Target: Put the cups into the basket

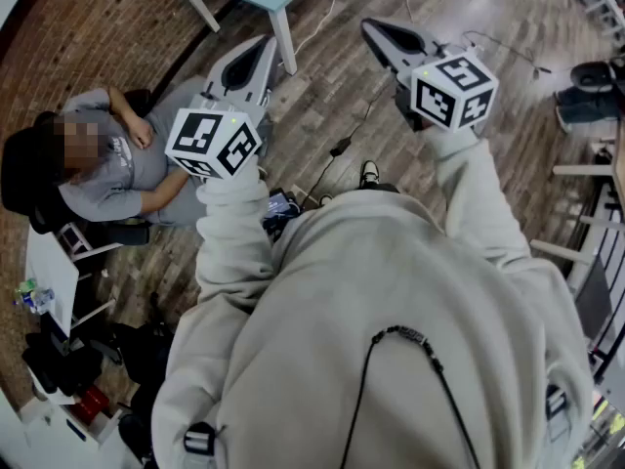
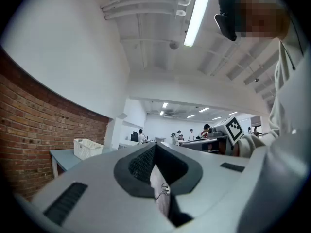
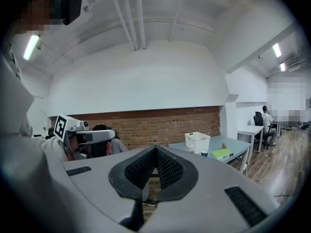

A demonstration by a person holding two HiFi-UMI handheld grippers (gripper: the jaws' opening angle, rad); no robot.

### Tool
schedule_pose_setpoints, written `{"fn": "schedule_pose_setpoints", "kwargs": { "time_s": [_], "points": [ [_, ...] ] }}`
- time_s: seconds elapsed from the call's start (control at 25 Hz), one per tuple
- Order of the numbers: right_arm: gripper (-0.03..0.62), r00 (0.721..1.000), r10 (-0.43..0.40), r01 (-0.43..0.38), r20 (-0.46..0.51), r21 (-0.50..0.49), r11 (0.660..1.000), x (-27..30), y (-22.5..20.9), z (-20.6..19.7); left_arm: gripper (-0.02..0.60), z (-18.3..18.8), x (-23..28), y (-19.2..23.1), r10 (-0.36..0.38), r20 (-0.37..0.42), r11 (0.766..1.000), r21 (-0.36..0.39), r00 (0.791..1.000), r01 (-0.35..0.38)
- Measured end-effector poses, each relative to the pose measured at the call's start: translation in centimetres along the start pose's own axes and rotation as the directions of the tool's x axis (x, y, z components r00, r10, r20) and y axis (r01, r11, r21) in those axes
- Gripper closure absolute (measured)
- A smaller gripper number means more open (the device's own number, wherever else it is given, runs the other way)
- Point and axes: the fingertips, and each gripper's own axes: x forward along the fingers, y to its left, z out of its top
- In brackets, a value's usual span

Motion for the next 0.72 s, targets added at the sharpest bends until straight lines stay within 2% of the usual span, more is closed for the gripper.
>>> {"fn": "schedule_pose_setpoints", "kwargs": {
  "time_s": [0.16, 0.44, 0.6, 0.72],
  "points": [
    [0.582, 1.0, 0.013, -0.013, 0.004, 0.0, 1.0, -0.9, 0.2, 0.1, 0.583, 0.7, -0.1, -1.3, -0.012, 0.006, 1.0, 0.005, 1.0, 0.012],
    [0.583, 1.0, 0.027, -0.027, 0.012, 0.0, 1.0, -1.0, 0.3, 0.6, 0.584, 1.5, 0.4, -1.0, 0.034, 0.033, 0.999, 0.021, 0.999, -0.035],
    [0.582, 0.999, 0.033, -0.033, 0.014, 0.012, 0.999, -1.4, 0.1, 0.5, 0.584, 1.1, 0.4, -1.6, 0.005, 0.042, 1.0, -0.014, 0.999, -0.004],
    [0.582, 0.998, 0.057, -0.057, 0.026, 0.035, 0.998, -1.5, -0.4, 0.7, 0.584, 0.7, 1.1, -2.8, -0.059, 0.013, 0.998, -0.016, 0.998, 0.059]
  ]
}}
